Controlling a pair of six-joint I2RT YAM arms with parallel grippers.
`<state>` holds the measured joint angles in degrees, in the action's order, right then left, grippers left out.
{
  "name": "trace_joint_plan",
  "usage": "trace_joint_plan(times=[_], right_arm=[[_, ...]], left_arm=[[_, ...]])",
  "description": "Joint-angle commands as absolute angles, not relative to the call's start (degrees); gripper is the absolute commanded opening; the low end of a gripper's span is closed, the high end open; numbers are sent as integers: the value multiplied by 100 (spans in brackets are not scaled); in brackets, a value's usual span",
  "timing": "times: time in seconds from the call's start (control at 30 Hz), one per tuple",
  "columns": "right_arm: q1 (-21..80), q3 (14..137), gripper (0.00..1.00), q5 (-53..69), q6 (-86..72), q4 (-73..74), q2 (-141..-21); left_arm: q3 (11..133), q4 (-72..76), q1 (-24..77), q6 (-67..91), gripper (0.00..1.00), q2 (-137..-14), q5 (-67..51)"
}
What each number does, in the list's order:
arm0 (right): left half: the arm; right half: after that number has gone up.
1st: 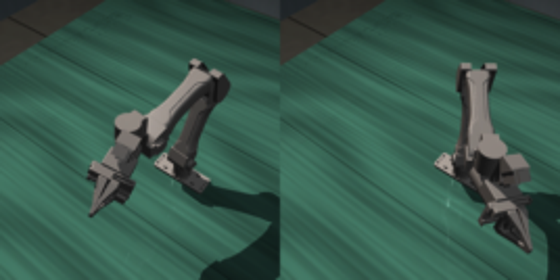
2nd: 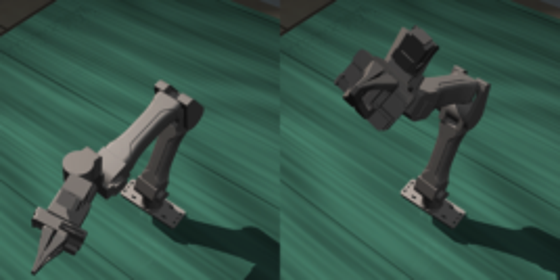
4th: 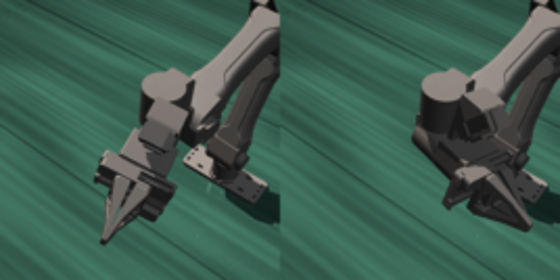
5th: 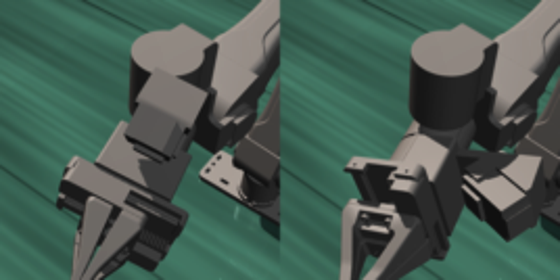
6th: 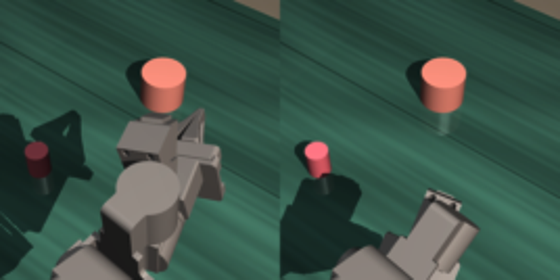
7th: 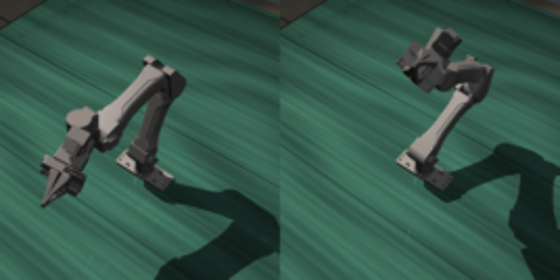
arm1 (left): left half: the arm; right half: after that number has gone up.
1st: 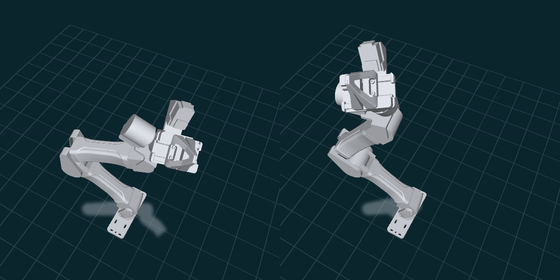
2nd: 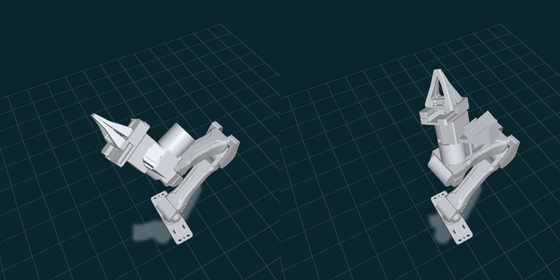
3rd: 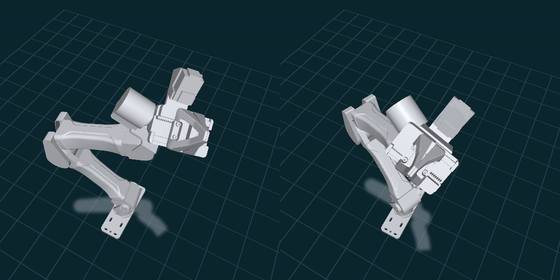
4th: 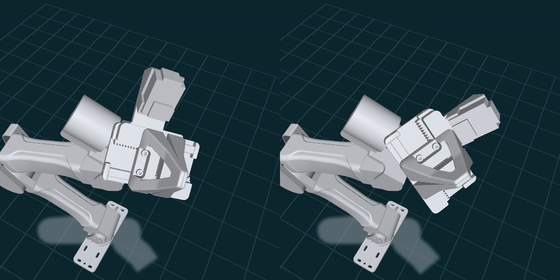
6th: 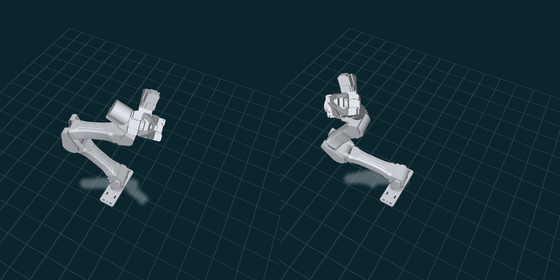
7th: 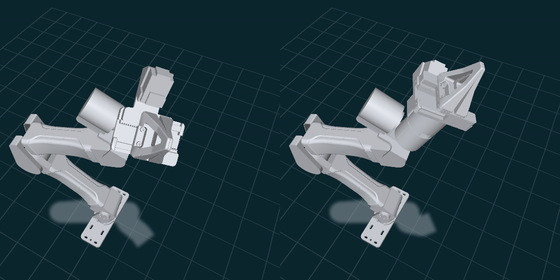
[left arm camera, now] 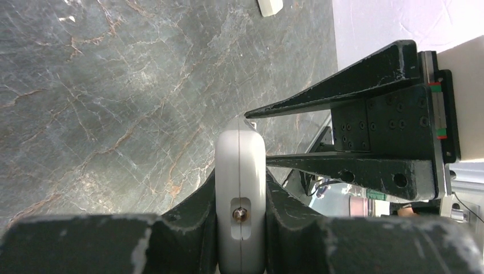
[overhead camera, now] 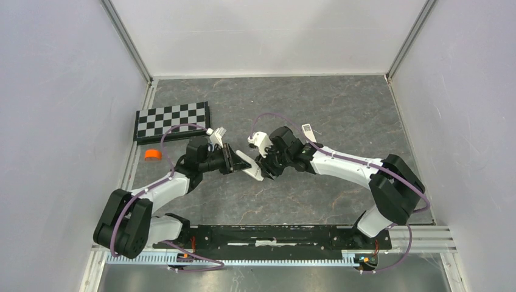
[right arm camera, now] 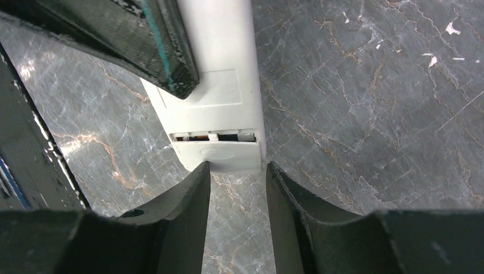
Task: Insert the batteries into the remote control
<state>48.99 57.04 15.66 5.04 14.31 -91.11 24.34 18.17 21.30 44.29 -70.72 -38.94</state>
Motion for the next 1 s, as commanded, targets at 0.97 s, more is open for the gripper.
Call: trace_joint_plan(times=[0.97], right_arm=[[4455,5595,69,1132,-1110,456,-8706]], left_arm=[[3085,3348,2206,6319,2,-6531,-4974]])
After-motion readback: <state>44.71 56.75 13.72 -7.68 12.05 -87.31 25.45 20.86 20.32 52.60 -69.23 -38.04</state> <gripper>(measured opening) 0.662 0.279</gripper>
